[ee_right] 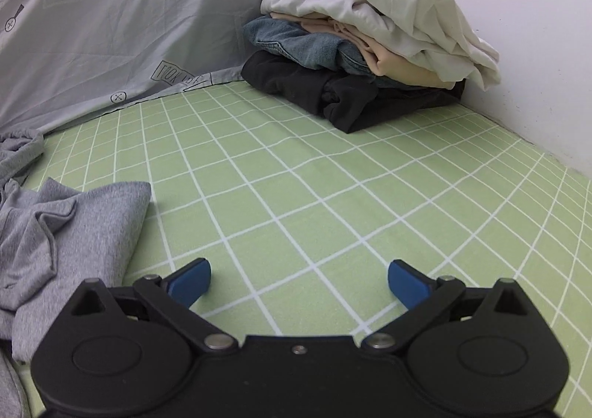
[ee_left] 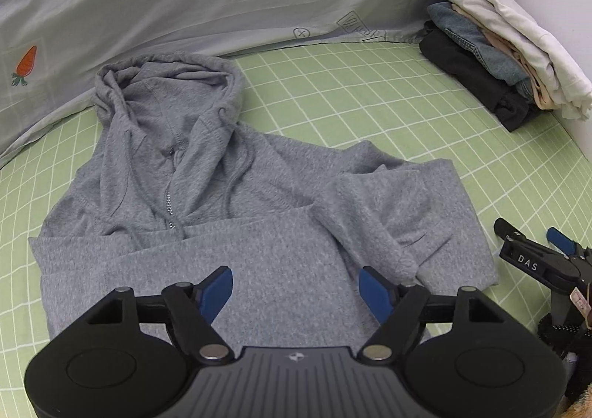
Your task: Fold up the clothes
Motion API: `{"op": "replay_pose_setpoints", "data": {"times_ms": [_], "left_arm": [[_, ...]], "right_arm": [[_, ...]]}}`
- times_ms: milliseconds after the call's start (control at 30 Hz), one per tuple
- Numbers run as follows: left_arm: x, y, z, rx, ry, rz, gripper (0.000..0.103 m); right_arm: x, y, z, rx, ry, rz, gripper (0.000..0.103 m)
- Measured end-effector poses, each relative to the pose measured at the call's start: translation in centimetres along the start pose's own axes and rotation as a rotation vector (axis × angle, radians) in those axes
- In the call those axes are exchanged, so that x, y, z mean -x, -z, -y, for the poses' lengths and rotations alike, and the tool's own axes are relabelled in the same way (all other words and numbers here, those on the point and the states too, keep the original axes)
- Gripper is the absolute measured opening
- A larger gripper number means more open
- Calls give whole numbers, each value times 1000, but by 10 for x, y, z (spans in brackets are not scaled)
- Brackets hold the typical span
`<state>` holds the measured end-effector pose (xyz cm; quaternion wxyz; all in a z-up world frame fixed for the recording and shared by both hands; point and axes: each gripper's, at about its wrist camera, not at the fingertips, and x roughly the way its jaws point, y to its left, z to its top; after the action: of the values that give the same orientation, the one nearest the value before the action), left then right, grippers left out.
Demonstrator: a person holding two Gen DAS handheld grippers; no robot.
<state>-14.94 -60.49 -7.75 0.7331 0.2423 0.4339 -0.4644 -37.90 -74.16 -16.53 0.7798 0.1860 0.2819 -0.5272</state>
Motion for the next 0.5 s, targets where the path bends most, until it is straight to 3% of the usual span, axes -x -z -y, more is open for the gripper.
{"op": "replay_pose_setpoints", "data": {"times_ms": [167, 267, 333, 367, 400, 433, 500], "left_arm": [[-2, -9, 21, -43, 101, 21, 76], [-12, -11, 36, -105, 86, 26, 74], [-22, -12, 44, -136, 66, 12, 62], [-27, -12, 45, -134, 63, 0, 46], [-30, -12, 44, -121, 63, -13, 23], [-30, -11, 42, -109, 67, -8, 14], [-27, -10, 38, -86, 75, 10, 14]], "right_arm": [[-3, -2, -2, 5, 0, 1, 103], [-5, -2, -3, 10, -5, 1, 103], [-6, -2, -4, 12, -8, 2, 103], [-6, -2, -4, 12, -9, 2, 103], [-6, -2, -4, 12, -10, 2, 103], [-6, -2, -4, 12, -10, 2, 103], [-6, -2, -5, 12, -10, 2, 103]]}}
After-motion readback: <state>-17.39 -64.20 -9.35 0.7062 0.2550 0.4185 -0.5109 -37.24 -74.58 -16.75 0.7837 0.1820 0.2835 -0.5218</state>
